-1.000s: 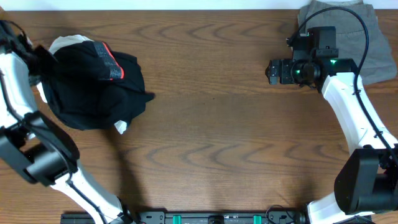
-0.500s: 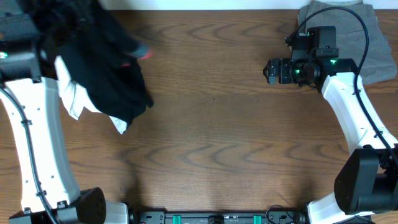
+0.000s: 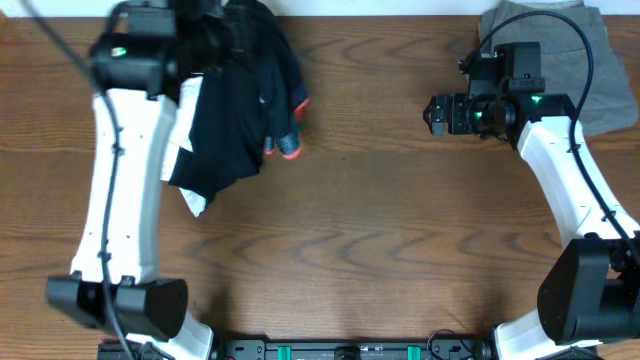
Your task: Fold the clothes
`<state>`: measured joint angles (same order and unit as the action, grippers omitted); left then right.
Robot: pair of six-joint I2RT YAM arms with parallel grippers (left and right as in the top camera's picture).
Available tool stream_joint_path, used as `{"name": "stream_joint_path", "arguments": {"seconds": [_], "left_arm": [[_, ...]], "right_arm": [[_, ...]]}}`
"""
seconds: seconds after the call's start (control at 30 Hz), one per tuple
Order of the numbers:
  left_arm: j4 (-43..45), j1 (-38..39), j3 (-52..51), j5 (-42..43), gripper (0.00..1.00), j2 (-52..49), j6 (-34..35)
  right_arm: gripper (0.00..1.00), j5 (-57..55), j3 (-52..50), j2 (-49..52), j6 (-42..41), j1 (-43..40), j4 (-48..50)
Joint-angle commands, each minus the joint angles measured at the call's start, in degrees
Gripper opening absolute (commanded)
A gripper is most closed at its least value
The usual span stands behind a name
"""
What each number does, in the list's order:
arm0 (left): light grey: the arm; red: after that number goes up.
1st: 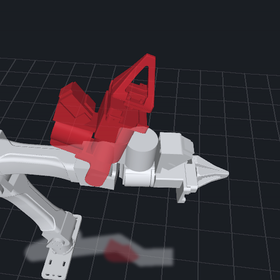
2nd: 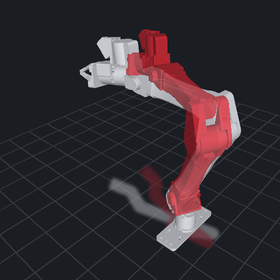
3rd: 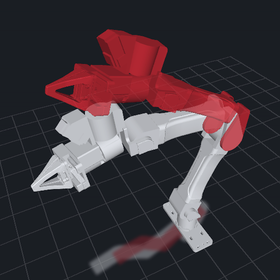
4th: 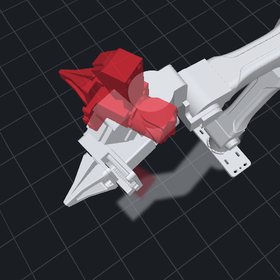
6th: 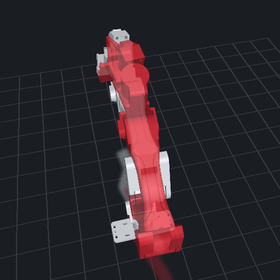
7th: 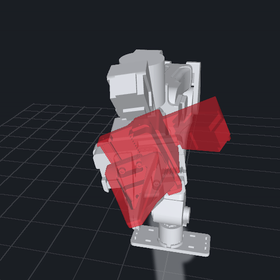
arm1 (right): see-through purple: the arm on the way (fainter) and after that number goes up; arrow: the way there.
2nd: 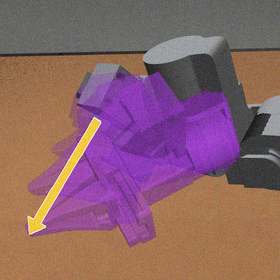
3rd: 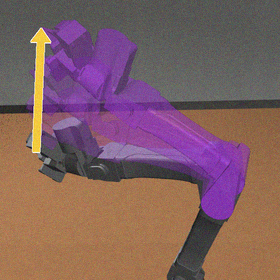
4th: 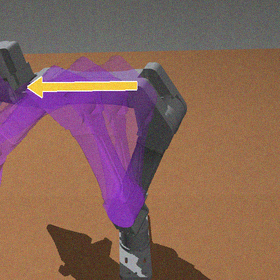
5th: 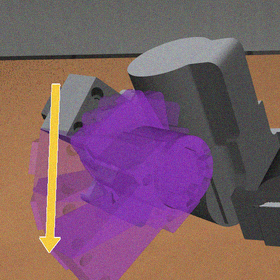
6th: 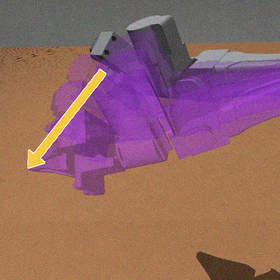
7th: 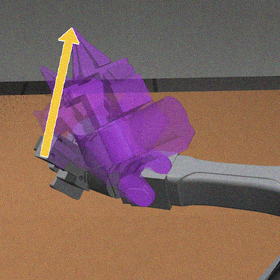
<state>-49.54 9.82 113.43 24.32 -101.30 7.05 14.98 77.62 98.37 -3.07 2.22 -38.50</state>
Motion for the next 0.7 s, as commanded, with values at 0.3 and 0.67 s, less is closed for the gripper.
{"name": "stream_joint_path", "arguments": {"seconds": [0.3,0.67], "left_arm": [[1.3,15.9,0.3,-1.8,0.06,-14.4,-3.2],[2.4,16.1,0.3,-10.6,0.98,-18.7,-5.3]], "right_arm": [[0.99,3.5,1.0,-0.4,-1.2,-7.4,-0.1],[0.99,8.6,1.0,-0.5,-1.1,-12.3,0.6]]}}
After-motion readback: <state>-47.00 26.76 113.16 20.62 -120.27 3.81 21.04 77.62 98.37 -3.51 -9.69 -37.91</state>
